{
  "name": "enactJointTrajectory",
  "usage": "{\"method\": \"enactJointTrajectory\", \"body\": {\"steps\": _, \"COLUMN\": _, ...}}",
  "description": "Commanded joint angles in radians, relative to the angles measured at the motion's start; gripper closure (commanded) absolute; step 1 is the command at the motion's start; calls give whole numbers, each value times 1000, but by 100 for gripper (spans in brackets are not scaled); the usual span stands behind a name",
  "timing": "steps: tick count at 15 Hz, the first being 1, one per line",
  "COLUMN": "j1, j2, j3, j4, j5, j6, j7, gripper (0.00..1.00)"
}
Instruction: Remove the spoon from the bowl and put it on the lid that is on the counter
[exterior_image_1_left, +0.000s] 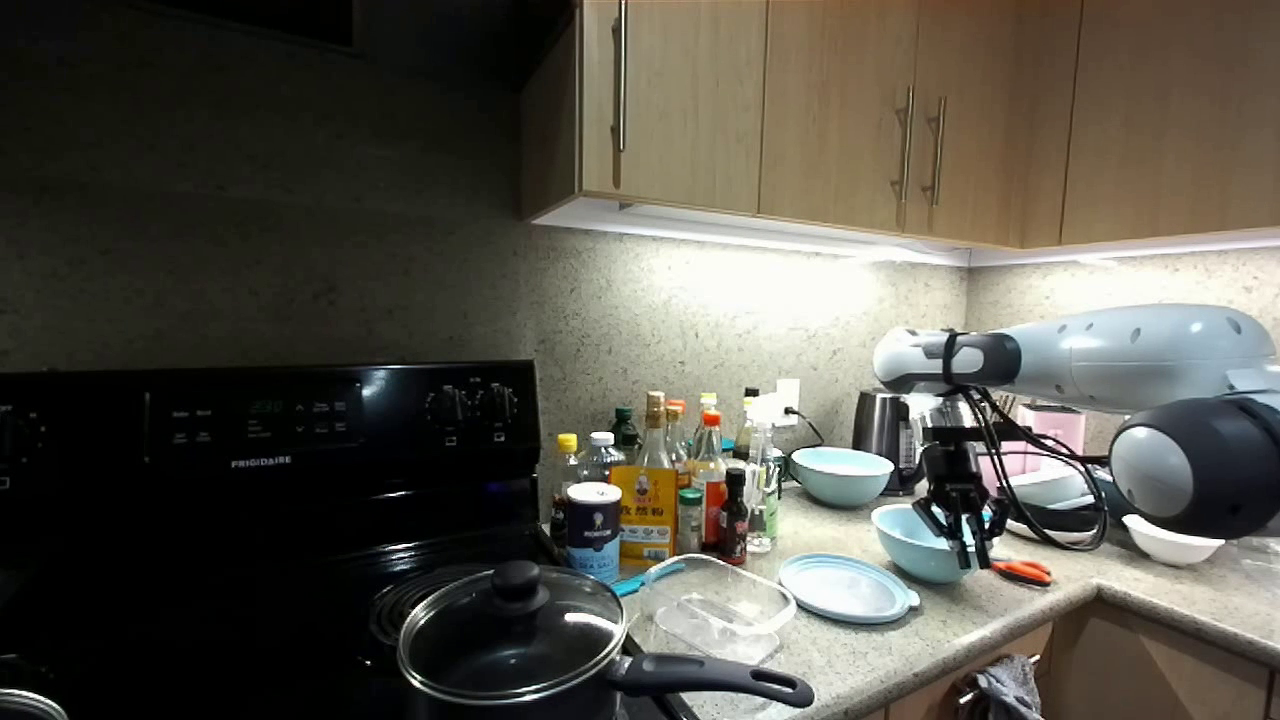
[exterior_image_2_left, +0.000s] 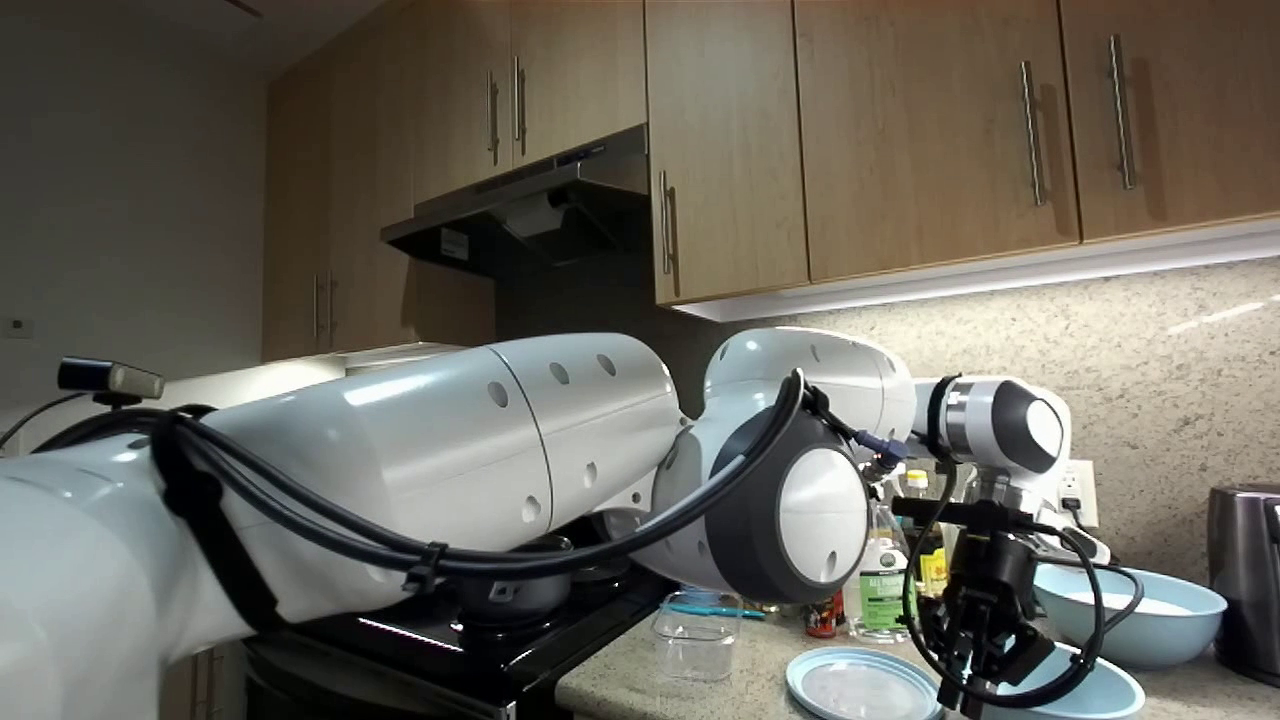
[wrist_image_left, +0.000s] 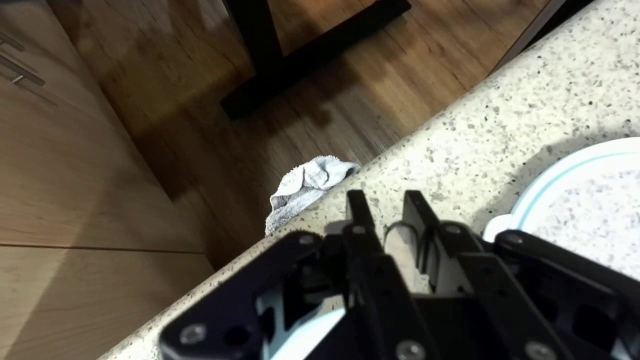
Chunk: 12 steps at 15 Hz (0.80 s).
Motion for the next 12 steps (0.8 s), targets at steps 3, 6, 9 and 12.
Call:
{"method": "enactJointTrajectory", "body": {"steps": 3, "j1": 0, "j2": -7, "j3": 0, "j4": -17, "j5": -14, "j6": 23, "j7": -21, "gripper": 100}}
{"method": "enactJointTrajectory", "body": {"steps": 6, "j1": 2, "j2": -9, "j3": -3, "j4": -15, "j5": -18, "j6": 27, "j7": -21, "gripper": 98}}
{"method": "enactJointTrajectory", "body": {"steps": 9, "j1": 3, "j2": -15, "j3": -7, "j4": -9, "j5": -23, "j6": 39, "j7": -21, "gripper": 98}}
{"method": "enactJointTrajectory", "body": {"steps": 12, "j1": 10, "j2": -31, "j3": -12, "j4": 7, "j5": -35, "j6": 70, "j7": -24, "gripper": 98}}
